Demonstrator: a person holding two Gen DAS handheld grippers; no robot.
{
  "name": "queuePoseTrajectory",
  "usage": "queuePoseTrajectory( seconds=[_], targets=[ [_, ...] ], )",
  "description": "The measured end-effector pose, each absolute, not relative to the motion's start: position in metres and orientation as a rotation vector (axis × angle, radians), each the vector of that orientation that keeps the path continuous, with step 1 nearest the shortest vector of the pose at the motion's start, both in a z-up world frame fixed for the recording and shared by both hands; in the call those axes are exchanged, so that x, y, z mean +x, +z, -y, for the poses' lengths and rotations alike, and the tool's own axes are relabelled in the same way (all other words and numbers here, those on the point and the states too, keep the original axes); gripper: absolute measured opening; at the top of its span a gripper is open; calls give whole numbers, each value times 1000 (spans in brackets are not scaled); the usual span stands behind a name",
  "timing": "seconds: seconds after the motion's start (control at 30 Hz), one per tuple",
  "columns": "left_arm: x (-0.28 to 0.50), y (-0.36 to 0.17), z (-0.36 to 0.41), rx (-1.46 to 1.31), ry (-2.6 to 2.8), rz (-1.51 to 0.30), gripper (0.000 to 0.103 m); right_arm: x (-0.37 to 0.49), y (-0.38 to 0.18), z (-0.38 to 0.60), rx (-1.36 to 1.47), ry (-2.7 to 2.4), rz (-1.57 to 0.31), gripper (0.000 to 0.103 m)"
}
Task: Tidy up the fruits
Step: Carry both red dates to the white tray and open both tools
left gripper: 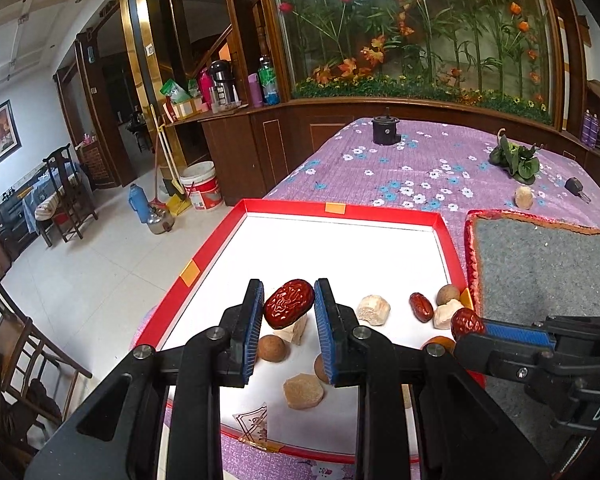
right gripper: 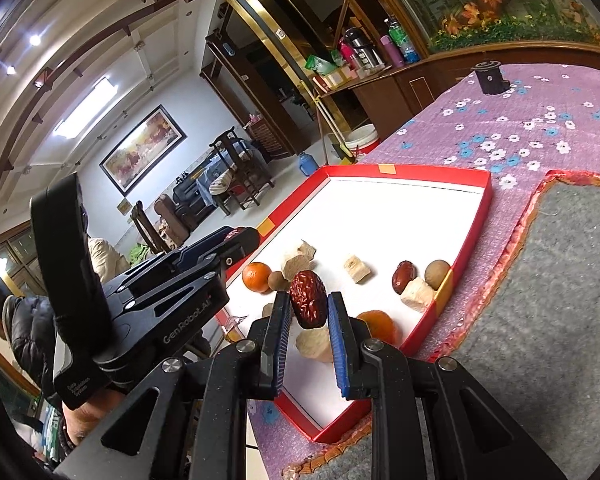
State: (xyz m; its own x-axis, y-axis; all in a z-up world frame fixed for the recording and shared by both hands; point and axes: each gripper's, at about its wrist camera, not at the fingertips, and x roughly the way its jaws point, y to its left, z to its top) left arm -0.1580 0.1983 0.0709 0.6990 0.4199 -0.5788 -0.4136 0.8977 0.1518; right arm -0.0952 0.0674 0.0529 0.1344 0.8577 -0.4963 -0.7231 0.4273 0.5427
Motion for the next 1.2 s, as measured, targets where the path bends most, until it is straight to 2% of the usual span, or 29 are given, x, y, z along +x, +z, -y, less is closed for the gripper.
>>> queuePoseTrajectory(
  seconds=[1.2],
  targets=[
    [-144, 39, -208, -9, 467, -739, 23, -93, 42, -74, 147, 1144, -891, 22]
  ],
)
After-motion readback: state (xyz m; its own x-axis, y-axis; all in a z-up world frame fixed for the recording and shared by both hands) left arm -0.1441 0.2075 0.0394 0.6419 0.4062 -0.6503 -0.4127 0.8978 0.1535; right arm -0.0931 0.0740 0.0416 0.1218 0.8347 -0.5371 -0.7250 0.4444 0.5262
